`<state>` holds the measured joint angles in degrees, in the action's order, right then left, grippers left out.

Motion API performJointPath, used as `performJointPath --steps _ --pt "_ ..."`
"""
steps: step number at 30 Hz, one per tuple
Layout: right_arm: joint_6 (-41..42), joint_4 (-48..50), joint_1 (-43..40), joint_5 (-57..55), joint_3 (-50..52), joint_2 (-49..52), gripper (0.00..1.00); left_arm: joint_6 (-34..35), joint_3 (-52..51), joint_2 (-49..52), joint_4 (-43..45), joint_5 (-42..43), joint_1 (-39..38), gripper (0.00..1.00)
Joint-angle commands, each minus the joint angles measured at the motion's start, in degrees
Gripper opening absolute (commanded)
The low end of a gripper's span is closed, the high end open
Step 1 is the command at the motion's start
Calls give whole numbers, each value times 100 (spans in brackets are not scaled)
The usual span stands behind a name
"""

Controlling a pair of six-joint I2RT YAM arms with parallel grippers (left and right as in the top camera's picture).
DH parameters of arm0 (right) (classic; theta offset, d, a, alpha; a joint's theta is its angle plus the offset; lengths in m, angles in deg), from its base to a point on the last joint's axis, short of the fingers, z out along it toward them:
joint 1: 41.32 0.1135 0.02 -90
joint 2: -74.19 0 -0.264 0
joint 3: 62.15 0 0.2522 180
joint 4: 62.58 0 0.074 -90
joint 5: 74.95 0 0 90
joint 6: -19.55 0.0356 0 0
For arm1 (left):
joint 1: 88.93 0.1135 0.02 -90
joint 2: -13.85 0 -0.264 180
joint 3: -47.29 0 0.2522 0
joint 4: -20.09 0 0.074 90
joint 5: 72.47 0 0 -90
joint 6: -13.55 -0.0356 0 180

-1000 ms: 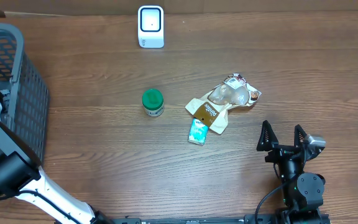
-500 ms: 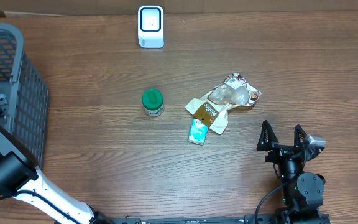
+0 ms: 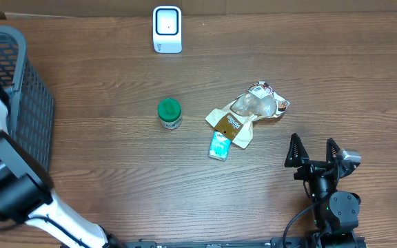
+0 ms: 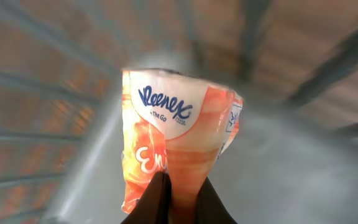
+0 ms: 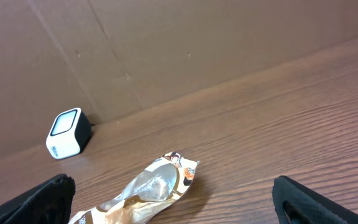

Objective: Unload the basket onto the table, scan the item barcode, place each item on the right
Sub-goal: 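Reach the left gripper into the basket and grasp the orange Kleenex pack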

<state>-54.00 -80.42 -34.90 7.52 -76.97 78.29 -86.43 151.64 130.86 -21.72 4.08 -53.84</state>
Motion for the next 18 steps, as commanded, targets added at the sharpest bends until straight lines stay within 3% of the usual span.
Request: performJointPath --steps 1,8,14,18 --pt "-39 26 -7 -37 57 -4 100 1067 564 -1641 -90 109 -254 4" --pt "-39 28 -7 -37 57 -4 100 1217 627 -3545 -796 870 -852 4" --pt "-39 26 -7 -37 57 -4 100 1161 625 -4238 -2133 2881 -1676 4" --pt "-39 26 -7 -37 57 -4 100 -15 415 -4089 -2907 4564 -2481 4"
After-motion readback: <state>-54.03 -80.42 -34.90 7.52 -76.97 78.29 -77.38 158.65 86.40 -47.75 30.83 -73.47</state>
